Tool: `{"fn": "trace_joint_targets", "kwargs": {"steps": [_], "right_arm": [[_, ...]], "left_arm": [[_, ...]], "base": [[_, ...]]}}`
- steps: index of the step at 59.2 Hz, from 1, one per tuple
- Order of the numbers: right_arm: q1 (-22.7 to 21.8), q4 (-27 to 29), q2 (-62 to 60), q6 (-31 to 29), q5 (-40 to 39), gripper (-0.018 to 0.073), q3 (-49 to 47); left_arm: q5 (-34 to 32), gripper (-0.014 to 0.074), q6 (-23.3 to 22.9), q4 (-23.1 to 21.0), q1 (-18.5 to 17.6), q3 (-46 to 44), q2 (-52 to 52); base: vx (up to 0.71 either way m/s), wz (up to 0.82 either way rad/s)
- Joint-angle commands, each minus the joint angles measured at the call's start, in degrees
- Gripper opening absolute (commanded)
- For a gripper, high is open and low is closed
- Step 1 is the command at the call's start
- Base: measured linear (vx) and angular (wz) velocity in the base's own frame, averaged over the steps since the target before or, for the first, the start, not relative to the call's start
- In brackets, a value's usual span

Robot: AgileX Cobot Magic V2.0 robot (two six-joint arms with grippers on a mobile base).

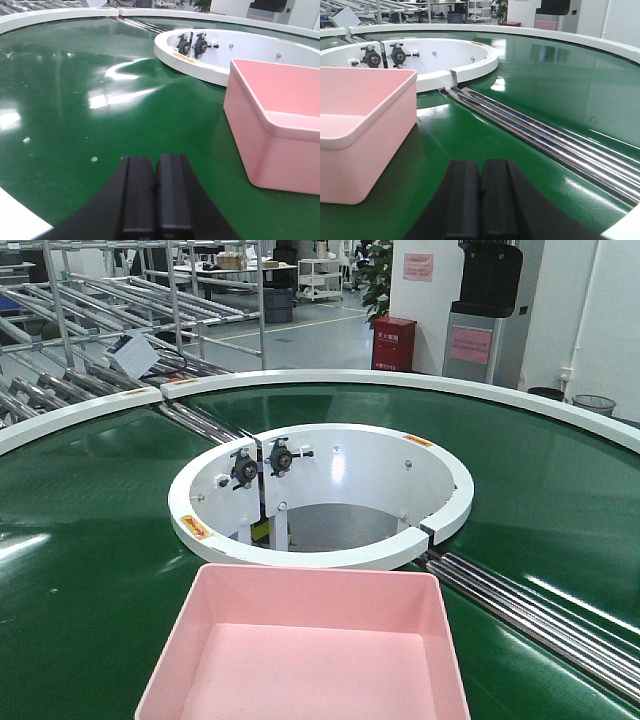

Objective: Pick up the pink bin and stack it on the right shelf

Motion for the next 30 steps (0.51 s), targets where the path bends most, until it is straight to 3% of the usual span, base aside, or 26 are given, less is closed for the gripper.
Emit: {"fn": "trace_joint_targets", "kwargs": {"steps": [1,30], "right_arm": [[-0.33,-0.75,-0.46,-0.20,-4.92,-0.0012,0.01],[-0.33,-0.75,-0.46,-0.20,-4.80,-0.0012,0.01]], "left_arm": [[-4.56,-0.0008,-0.31,-0.34,0.11,0.81,-0.36],[-7.30,-0.0008,-0.31,-0.34,0.11,0.81,-0.36]], "base": [[0.00,0.00],[0.00,0.00]]}}
